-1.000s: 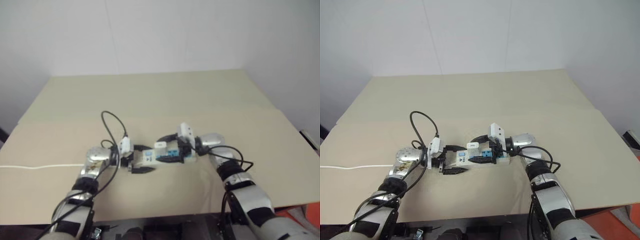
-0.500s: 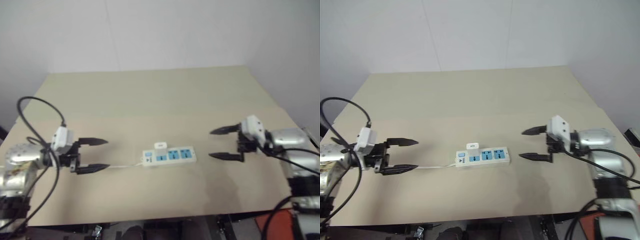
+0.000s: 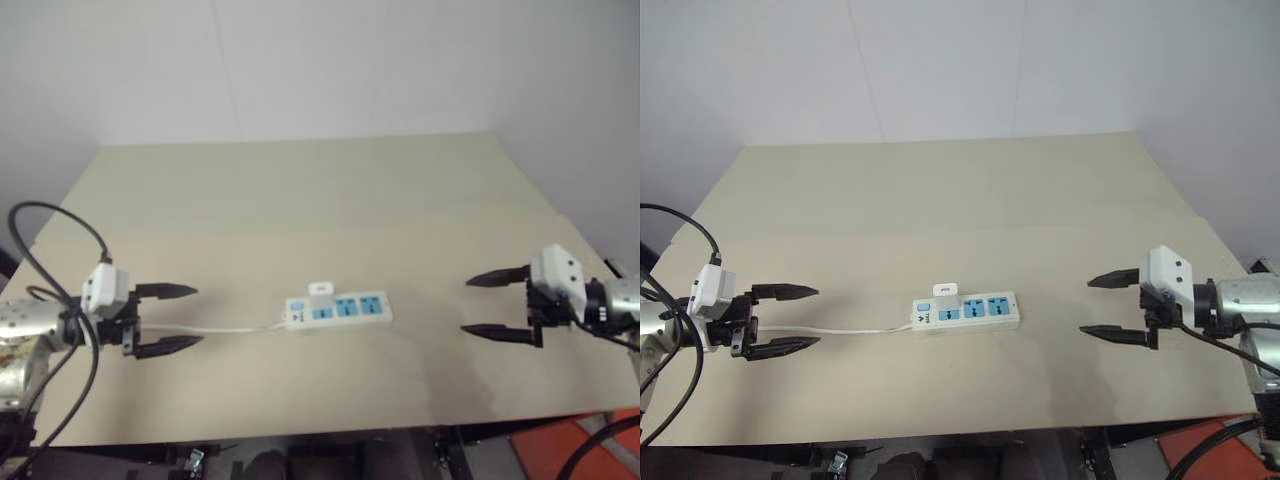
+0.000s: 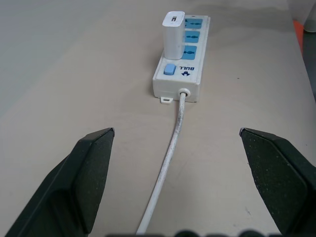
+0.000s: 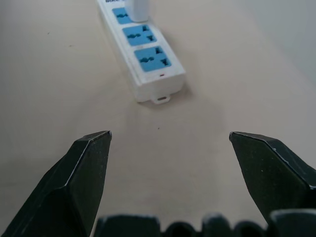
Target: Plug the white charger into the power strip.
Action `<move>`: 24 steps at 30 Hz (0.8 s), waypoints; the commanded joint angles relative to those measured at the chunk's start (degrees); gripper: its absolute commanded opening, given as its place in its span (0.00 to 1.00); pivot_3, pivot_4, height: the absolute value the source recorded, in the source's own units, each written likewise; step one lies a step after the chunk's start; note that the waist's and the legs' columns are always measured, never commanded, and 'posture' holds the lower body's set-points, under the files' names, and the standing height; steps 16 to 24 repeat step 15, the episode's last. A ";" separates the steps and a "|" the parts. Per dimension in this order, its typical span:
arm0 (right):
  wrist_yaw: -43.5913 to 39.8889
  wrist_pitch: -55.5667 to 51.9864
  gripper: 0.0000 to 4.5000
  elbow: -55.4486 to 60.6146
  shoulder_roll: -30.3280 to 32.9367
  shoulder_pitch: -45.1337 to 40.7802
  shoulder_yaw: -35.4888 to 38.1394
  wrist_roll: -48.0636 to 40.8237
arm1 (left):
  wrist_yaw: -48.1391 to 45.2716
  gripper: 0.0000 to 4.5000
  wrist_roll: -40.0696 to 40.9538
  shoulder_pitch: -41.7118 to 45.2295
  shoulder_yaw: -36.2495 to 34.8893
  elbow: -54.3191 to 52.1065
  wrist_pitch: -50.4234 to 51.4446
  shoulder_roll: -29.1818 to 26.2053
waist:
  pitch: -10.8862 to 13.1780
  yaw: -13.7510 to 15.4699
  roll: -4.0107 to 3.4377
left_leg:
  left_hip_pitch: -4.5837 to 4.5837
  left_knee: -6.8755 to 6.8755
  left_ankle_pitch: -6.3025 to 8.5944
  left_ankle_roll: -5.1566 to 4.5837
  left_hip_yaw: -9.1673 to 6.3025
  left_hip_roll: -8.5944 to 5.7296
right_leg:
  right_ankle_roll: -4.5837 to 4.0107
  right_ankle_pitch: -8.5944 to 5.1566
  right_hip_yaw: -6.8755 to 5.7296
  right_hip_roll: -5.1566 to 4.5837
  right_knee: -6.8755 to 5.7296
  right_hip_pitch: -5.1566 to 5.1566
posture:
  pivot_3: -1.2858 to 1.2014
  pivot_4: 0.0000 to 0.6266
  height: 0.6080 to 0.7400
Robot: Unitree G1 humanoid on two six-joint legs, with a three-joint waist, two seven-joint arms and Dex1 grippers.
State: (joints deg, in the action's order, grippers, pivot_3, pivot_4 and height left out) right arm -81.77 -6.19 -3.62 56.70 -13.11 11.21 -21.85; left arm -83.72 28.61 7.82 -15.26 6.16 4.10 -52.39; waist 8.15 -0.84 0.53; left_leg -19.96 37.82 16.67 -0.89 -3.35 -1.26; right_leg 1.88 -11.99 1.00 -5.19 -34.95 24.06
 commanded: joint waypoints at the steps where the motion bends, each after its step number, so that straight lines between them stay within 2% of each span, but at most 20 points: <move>1: 0.60 -1.16 1.00 2.78 1.75 1.49 3.83 -2.24 | 0.64 0.99 1.30 0.39 -1.67 -2.08 0.49 -0.71 | 0.01 0.03 0.02 | 0.00 0.00 0.00 0.00 0.00 0.00 | 0.00 0.00 0.00 0.00 0.01 -0.01 | 0.52 0.24 1.00; 11: 2.72 1.42 1.00 2.40 3.18 3.89 4.42 -0.20 | 0.02 0.99 -0.24 7.81 3.47 2.36 -0.33 1.84 | 0.02 0.10 0.04 | 0.08 0.02 0.00 0.00 0.06 -0.01 | -0.01 0.01 0.01 0.01 -0.01 -0.09 | 0.52 0.24 1.00; 15: 2.38 1.26 1.00 4.47 3.11 5.72 6.40 -2.22 | -0.32 0.99 -0.55 10.83 4.10 5.97 -1.22 3.12 | 0.03 0.11 0.06 | 0.06 0.02 0.00 0.00 0.06 -0.01 | -0.01 0.01 0.01 0.01 -0.01 -0.08 | 0.52 0.24 1.00; 24: 2.38 1.26 1.00 4.47 3.11 5.72 6.40 -2.22 | -0.32 0.99 -0.55 10.83 4.10 5.97 -1.22 3.12 | 0.03 0.11 0.06 | 0.06 0.02 0.00 0.00 0.06 -0.01 | -0.01 0.01 0.01 0.01 -0.01 -0.08 | 0.52 0.24 1.00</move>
